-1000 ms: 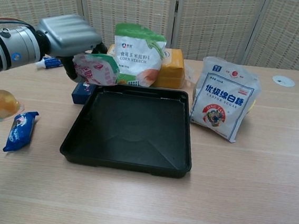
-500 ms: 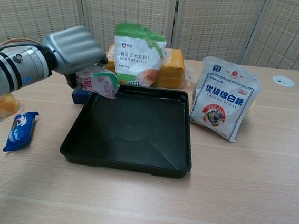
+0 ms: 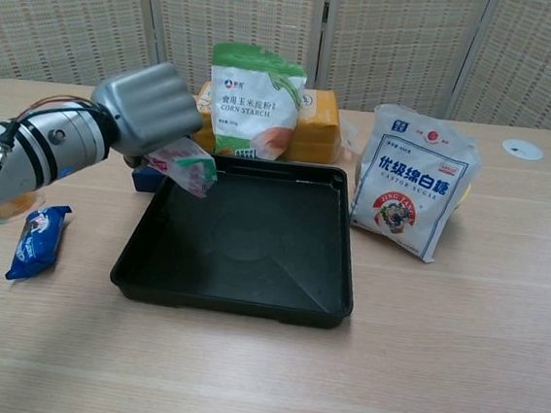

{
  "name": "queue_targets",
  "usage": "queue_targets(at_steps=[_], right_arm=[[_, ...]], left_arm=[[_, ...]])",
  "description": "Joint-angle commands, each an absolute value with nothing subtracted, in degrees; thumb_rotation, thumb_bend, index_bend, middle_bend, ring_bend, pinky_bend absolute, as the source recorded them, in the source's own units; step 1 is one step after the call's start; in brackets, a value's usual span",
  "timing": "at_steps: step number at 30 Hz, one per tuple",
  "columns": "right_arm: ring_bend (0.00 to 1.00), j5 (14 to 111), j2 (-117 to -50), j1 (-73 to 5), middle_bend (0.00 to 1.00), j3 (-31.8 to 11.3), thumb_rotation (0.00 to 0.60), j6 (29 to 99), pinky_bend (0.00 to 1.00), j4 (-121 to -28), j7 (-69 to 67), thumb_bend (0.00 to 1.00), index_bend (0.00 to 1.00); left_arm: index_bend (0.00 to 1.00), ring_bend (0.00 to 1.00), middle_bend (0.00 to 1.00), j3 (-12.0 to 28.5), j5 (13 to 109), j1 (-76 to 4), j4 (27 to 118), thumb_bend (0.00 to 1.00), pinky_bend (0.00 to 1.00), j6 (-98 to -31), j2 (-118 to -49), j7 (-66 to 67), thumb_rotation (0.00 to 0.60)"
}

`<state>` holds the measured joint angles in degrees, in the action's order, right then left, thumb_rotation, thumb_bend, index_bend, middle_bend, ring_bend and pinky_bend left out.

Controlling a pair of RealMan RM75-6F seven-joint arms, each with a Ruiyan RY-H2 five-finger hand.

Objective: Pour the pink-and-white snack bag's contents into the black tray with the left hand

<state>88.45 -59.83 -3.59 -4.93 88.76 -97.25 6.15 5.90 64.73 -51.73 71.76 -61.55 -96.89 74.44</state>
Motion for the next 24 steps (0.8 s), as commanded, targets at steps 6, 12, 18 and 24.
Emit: queue_targets(at_steps=[6, 12, 18, 24], right_arm=[[0.02, 88.32, -59.83, -3.43, 0.05, -4.87, 0.413, 88.89, 0.00, -97.10, 5.95, 0.34, 0.00], [0.02, 88.21, -59.84, -3.31, 0.05, -4.83, 0.411, 88.96, 0.00, -96.95, 5.56, 0.34, 0.00], [0.02, 88.13, -59.86, -3.26, 0.05, -4.86, 0.413, 89.02, 0.00, -96.77, 5.45, 0.34, 0.00], [0.02, 87.95, -59.90, -3.17, 0.05, -4.79, 0.412, 88.93, 0.00, -96.65, 5.32, 0.34, 0.00]], left_arm=[[0.57, 0.59, 0.64, 5.86, 61.44, -52.44, 71.95, 0.40, 0.70, -63.04, -98.44, 81.18, 0.600], [0.57, 0.59, 0.64, 5.66, 59.82, -53.01, 71.87, 0.40, 0.70, -63.85, -99.13, 85.19, 0.600], [0.58, 0.59, 0.64, 4.98, 59.78, -53.19, 71.06, 0.40, 0.70, -64.55, -99.86, 86.70, 0.600], [0.57, 0.59, 0.64, 5.24, 58.23, -53.26, 71.28, 0.40, 0.70, -64.21, -100.29, 86.83, 0.600]])
